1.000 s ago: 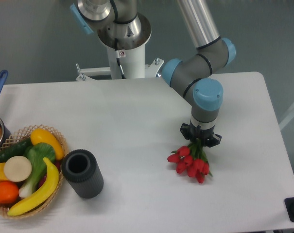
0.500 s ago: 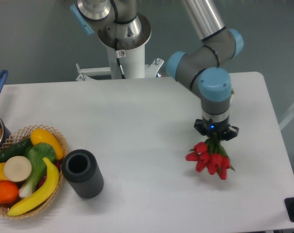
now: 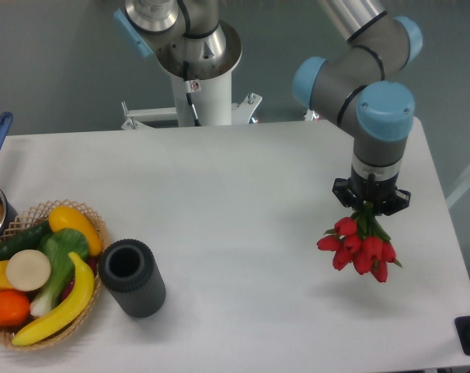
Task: Pick up the flowers from the table
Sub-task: 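Lift the red tulip bunch up off the table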
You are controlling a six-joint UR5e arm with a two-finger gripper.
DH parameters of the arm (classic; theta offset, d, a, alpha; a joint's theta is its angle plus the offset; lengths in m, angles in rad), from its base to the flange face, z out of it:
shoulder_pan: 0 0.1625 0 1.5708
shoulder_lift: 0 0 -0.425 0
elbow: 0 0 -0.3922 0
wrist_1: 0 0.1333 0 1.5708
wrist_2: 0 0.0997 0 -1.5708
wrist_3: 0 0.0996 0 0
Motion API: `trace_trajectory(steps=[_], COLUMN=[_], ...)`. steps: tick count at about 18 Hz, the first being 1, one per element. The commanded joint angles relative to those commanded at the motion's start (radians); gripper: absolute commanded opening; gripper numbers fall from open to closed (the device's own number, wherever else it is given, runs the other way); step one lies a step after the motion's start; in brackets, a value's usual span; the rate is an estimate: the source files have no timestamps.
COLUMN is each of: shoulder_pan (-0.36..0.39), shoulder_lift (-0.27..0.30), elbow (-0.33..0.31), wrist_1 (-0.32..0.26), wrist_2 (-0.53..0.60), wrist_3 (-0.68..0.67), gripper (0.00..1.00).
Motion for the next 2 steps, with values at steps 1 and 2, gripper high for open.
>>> trace_trajectory(steps=[1, 2], shoulder_pan=[0.000, 0.003], shoulder_lift=[0.000, 0.000], elbow=[0.017, 0.032], wrist_1=[-0.031, -0.055], wrist_2=[-0.009, -0.011], wrist_3=[0.000, 0.000], gripper=[0.00, 0.00])
